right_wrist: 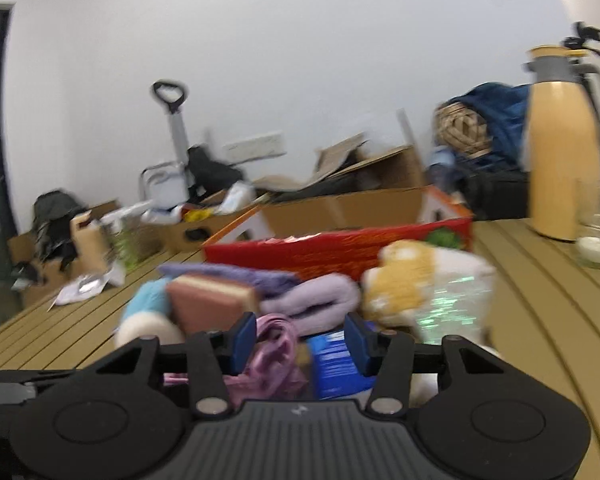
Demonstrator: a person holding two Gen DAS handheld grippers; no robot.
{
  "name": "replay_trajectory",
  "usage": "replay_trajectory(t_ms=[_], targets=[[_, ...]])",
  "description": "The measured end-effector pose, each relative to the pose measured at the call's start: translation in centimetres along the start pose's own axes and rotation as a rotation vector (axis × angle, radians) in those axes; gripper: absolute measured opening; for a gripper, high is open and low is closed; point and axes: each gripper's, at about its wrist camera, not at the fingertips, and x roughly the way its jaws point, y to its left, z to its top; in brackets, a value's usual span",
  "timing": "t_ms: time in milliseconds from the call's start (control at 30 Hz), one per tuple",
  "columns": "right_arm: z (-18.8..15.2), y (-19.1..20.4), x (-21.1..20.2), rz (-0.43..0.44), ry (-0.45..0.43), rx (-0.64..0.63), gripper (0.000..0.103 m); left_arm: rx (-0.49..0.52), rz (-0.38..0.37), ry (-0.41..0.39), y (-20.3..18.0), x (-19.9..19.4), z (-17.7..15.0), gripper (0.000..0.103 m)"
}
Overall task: Organize soft objects
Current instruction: 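Move both grippers down toward the pink satin scrunchie in the pile, then close both grippers on the pink satin scrunchie and lift it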
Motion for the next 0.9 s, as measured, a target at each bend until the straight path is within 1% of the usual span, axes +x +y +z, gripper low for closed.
replay_trajectory(t_ms=[100, 133, 167, 200, 233, 267, 300, 367, 400, 467, 567, 600, 633, 700, 733, 800, 833, 900], targets=[[-0.1, 0.9, 2.2, 0.007, 0.079, -0.047, 0.045, -0.035, 0.006, 0.022, 0.5, 0.3, 0.2, 0.032], [-0.3, 1.3, 3.0, 0.002, 0.112, -0.078, 0.043, -0.050, 0.000, 0.026, 0.8, 0.3, 0.2, 0.037], [-0.5, 1.6, 3.4, -0.003, 0.132, -0.099, 0.042, -0.060, -0.005, 0.025, 1.0, 0.2, 0.3, 0.046], [-1.0, 2.3, 3.4, -0.006, 0.134, -0.110, 0.037, -0.071, -0.001, 0.019, 1.2, 0.1, 0.3, 0.051], [-1.3, 2.4, 3.2, -0.003, 0.132, -0.109, 0.033, -0.082, 0.005, 0.015, 1.4, 0.1, 0.2, 0.055], [-1.5, 2.5, 2.8, 0.001, 0.135, -0.099, 0.032, -0.091, 0.008, 0.023, 1.6, 0.3, 0.2, 0.055], [-1.6, 2.3, 2.6, 0.003, 0.137, -0.082, 0.032, -0.106, 0.004, 0.041, 1.9, 0.7, 0.3, 0.052], [-2.2, 2.0, 2.0, 0.010, 0.141, -0.032, 0.032, -0.119, -0.035, 0.051, 2.1, 0.8, 0.4, 0.027], [-2.6, 1.7, 1.7, 0.012, 0.141, -0.007, 0.032, -0.114, -0.050, 0.053, 2.0, 0.8, 0.4, 0.025], [-3.0, 1.1, 1.4, 0.013, 0.150, 0.059, 0.029, -0.085, -0.036, 0.037, 1.4, 0.7, 0.3, 0.018], [-3.3, 0.8, 1.1, 0.017, 0.152, 0.099, 0.024, -0.057, -0.029, 0.012, 0.7, 0.5, 0.1, 0.015], [-3.3, 0.9, 1.2, 0.023, 0.150, 0.100, 0.017, -0.049, -0.028, 0.003, 0.5, 0.4, 0.0, 0.015], [-3.4, 0.9, 1.2, 0.031, 0.148, 0.105, 0.013, -0.038, -0.025, -0.009, 0.2, 0.2, 0.0, 0.014], [-3.3, 1.0, 0.9, 0.030, 0.148, 0.101, 0.008, -0.012, -0.023, -0.042, -0.3, -0.8, 0.0, 0.013], [-3.3, 1.2, 0.5, 0.029, 0.150, 0.097, 0.007, -0.009, -0.030, -0.058, -0.5, -1.5, 0.2, 0.012], [-2.7, 1.6, -0.7, 0.040, 0.138, 0.090, 0.006, -0.011, -0.072, -0.106, -0.8, -3.3, 1.1, 0.012], [-2.1, 2.0, -1.6, 0.042, 0.118, 0.067, 0.006, -0.013, -0.084, -0.121, -1.0, -3.7, 1.9, 0.012], [-0.5, 2.4, -2.8, 0.045, 0.075, 0.021, 0.006, -0.005, -0.095, -0.155, -1.1, -4.0, 4.7, 0.012]])
